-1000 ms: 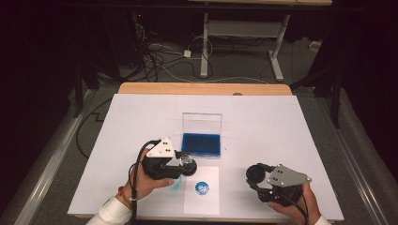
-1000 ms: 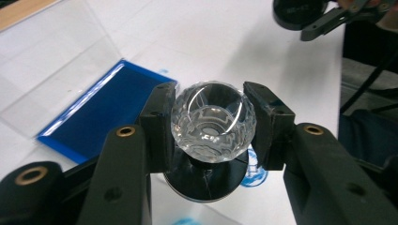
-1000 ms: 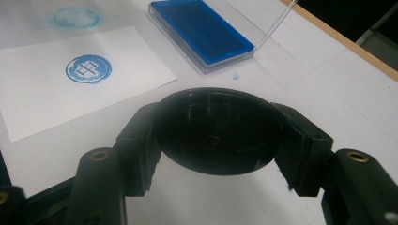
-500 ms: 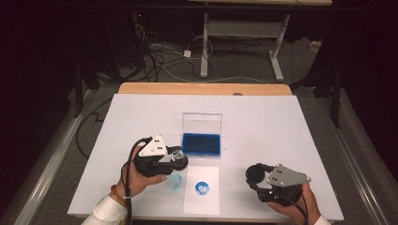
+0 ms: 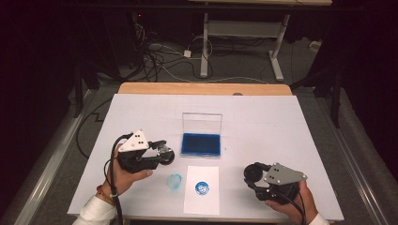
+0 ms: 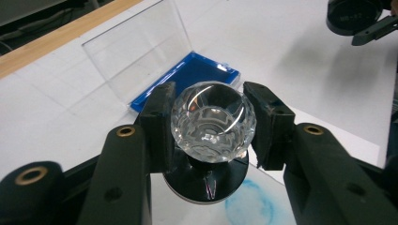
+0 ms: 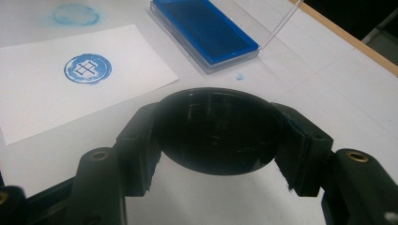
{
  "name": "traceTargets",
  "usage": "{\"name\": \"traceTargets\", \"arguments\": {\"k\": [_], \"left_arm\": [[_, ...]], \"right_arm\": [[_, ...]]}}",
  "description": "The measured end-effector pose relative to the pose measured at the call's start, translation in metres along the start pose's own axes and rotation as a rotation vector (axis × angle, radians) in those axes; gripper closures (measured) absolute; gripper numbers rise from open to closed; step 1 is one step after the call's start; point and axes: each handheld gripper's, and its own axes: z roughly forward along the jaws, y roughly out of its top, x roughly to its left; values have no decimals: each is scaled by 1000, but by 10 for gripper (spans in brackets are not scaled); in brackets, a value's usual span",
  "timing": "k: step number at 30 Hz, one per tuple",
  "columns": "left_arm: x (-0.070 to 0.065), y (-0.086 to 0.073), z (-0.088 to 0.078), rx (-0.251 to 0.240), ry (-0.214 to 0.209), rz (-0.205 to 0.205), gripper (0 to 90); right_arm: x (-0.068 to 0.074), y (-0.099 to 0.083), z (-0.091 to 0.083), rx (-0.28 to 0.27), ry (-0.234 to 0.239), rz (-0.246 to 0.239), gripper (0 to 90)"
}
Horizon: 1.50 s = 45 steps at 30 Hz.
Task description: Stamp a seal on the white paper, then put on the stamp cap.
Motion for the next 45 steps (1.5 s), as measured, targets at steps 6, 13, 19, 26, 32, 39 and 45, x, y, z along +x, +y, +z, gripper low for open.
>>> {"name": "traceTargets", "arguments": {"k": [6,13,19,26,32,39,45], "left_arm": [[0,1,-5,-21,4,-9,549],[-1,5,-8,-61,-26,-19,548],[-6,12,-4,-68,-53,-7,549],[-19,21,12,-66,-91,20,548],[-33,32,23,-85,-144,44,549],[-41,37,32,-134,-203,46,549],[-43,40,42,-147,-232,31,549]], "right_arm": [[1,1,0,-1,6,4,383],[1,2,3,-3,12,3,383],[3,15,18,-17,39,0,382],[17,33,46,-6,83,-55,382],[29,50,63,-31,124,-80,383],[35,62,72,-68,165,-64,382],[39,68,77,-86,200,-48,382]]}}
